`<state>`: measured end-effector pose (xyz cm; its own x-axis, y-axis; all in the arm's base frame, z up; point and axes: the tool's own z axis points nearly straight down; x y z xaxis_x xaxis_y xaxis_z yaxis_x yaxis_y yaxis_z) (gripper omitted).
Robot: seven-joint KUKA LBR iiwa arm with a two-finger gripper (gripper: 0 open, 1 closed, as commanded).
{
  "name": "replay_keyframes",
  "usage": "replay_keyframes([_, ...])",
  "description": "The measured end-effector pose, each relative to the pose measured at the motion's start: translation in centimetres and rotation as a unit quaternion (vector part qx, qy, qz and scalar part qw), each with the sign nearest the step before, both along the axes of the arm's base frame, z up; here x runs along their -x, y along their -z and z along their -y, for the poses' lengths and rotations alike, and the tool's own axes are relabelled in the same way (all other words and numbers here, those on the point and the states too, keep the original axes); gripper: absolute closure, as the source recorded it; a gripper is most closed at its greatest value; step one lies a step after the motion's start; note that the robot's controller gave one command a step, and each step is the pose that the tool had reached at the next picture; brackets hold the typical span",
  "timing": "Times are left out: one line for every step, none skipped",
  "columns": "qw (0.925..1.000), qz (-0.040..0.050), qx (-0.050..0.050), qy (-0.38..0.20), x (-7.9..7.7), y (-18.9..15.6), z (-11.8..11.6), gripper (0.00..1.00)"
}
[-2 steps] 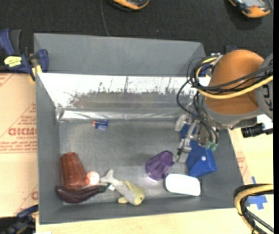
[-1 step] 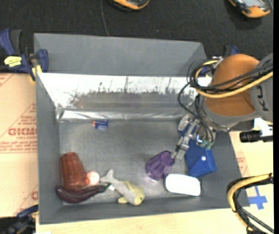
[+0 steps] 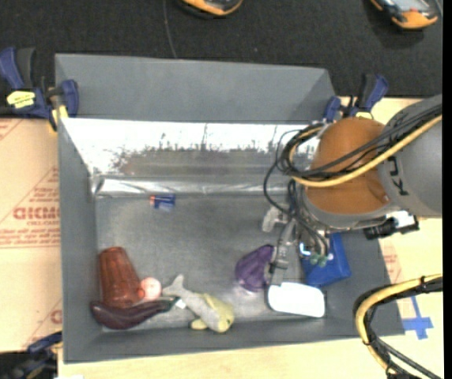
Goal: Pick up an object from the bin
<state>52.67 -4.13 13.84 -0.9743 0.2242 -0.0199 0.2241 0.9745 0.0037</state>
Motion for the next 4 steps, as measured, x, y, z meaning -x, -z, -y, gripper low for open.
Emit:
replay_keyframes([1.0, -0.0002, 0.001, -0.01, 0.3, 2.5, -0.3, 0.0])
replay_keyframes([1.0, 0.0054, 0.001, -0.003, 0.1, 0.9, 0.0, 1.0])
replay_keyframes([1.0, 0.0053, 0.001, -0.002, 0.1, 1.0, 0.0, 1.0])
replay_keyframes([0.9999, 0.0133, 0.002, 0.002, -0.3, 0.9, 0.2, 1.0])
